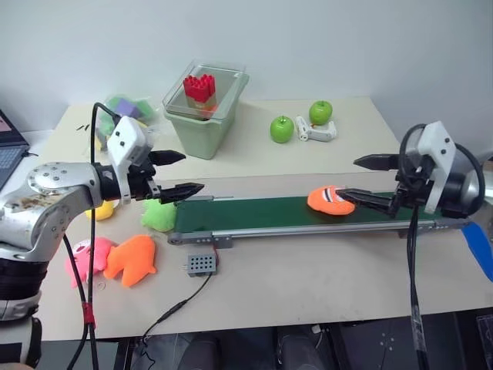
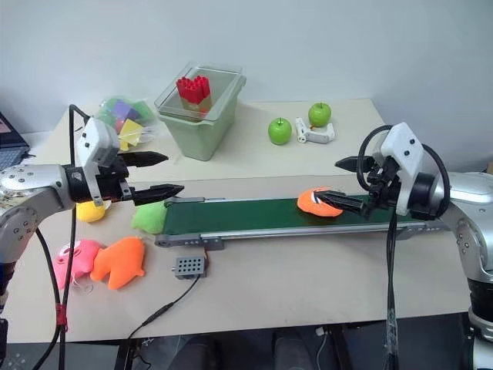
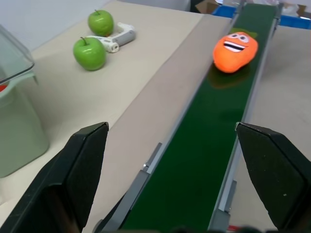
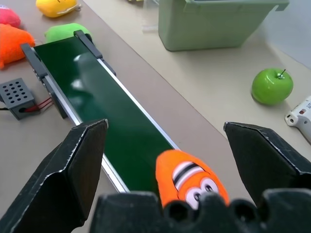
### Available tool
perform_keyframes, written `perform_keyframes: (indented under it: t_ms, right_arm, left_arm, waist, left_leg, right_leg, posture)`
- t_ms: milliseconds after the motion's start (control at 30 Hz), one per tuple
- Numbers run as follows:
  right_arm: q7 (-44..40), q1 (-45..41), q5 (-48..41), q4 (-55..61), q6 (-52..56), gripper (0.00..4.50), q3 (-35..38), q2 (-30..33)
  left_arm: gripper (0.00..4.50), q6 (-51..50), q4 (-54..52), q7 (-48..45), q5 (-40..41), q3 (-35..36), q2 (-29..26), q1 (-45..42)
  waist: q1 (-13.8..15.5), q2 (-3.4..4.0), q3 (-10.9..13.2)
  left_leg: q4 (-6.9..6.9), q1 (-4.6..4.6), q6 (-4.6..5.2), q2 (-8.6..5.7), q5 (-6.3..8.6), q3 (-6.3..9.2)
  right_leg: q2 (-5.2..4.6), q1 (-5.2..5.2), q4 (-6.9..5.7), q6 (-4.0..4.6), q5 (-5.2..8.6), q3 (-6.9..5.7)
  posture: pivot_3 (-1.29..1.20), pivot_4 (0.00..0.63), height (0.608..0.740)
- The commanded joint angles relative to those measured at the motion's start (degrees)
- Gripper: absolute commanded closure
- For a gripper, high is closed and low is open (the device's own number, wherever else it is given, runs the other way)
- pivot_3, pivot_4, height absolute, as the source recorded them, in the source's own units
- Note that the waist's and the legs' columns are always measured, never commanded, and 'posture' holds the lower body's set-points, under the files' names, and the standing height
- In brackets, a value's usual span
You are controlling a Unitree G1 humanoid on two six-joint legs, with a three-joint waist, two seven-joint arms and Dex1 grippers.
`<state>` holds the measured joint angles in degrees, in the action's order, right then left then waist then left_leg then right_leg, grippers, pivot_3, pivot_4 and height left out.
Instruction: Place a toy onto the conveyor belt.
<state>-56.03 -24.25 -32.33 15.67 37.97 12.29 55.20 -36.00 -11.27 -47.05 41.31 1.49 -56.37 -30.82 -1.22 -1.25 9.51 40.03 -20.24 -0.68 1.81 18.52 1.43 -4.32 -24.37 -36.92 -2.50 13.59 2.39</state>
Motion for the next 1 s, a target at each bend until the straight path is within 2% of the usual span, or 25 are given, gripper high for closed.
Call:
perform_keyframes:
  t_ms: [33,600,1000]
  right_arm:
    - [1.1,-0.5,-0.8,1.5,0.1,0.0,2.6,0.4]
    - [1.7,-2.0,-0.6,-0.2,-0.9,0.0,1.3,0.3]
    - [1.6,-2.7,-0.2,-1.1,-1.7,0.0,0.8,-0.1]
  left_arm:
    - [0.04,-0.2,-1.2,0.9,-1.7,3.3,0.6,-1.2]
    - [0.04,-4.9,1.5,0.6,-2.7,5.0,3.4,-5.2]
    - [0.04,-4.5,3.4,-3.1,-5.8,6.9,1.3,-3.4]
  waist:
    - [0.0,0.0,0.0]
    - [0.4,0.0,0.0]
    - [0.3,0.0,0.0]
  left_leg:
    - [0.0,0.0,0.0,0.0,0.0,0.0]
    - [0.0,-0.01,0.0,-0.01,0.0,0.0]
    - [-0.02,-0.02,0.0,-0.01,0.0,-0.01]
  right_leg:
    - [0.0,0.0,0.01,0.0,0.0,0.0]
    - [-0.02,0.02,0.07,0.0,0.0,-0.01]
    - [-0.01,0.02,0.12,0.0,0.0,-0.01]
  posture:
    - [0.0,0.15,0.74]
    - [0.0,0.15,0.74]
    - [0.0,0.15,0.74]
